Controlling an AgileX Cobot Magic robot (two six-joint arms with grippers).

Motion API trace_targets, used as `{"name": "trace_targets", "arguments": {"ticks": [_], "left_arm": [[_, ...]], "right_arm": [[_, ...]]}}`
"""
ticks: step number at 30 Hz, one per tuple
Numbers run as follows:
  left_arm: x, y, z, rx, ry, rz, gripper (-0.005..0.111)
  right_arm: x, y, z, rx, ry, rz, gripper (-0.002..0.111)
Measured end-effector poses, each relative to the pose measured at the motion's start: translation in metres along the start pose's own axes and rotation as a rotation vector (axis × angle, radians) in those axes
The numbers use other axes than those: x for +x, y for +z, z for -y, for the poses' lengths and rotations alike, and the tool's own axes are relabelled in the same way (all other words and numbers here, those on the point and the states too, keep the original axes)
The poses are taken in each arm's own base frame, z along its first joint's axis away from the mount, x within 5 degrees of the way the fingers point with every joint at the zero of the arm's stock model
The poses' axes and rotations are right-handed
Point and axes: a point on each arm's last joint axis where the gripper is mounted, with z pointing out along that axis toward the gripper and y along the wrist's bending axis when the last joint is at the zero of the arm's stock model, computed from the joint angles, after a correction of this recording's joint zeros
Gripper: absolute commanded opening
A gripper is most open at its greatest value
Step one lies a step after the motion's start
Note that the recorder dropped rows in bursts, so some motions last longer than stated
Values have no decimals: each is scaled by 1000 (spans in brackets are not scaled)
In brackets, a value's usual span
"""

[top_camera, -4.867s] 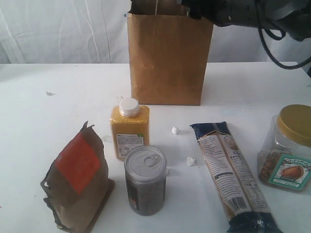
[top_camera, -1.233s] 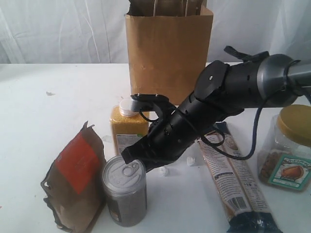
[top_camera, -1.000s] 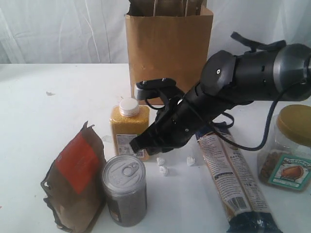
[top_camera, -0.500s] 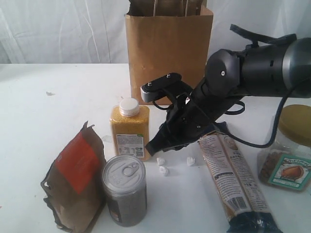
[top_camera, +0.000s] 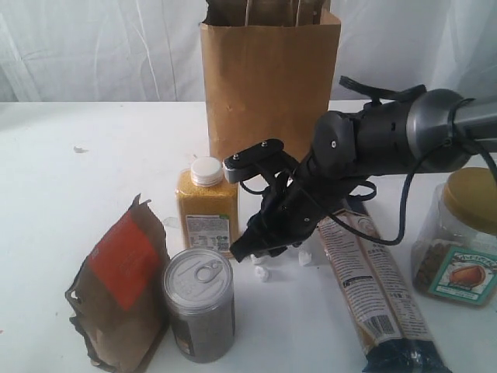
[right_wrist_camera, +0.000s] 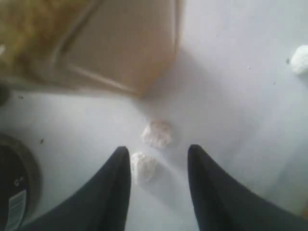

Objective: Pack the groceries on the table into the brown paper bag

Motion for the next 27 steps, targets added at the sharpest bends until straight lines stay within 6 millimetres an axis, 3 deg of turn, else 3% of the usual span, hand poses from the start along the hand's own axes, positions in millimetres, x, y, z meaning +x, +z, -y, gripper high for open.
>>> {"name": "trace_targets", "arguments": {"ticks": [12,21,27], "left_arm": [[0,0,0,0,0,0,0],[0,0,0,0,0,0,0],[0,0,0,0,0,0,0]], "right_arm": [[4,28,-3,6,-8,-20,37],[-2,31,-5,29,-19,41,37],[-1,31,-4,30,-21,39,49]]}}
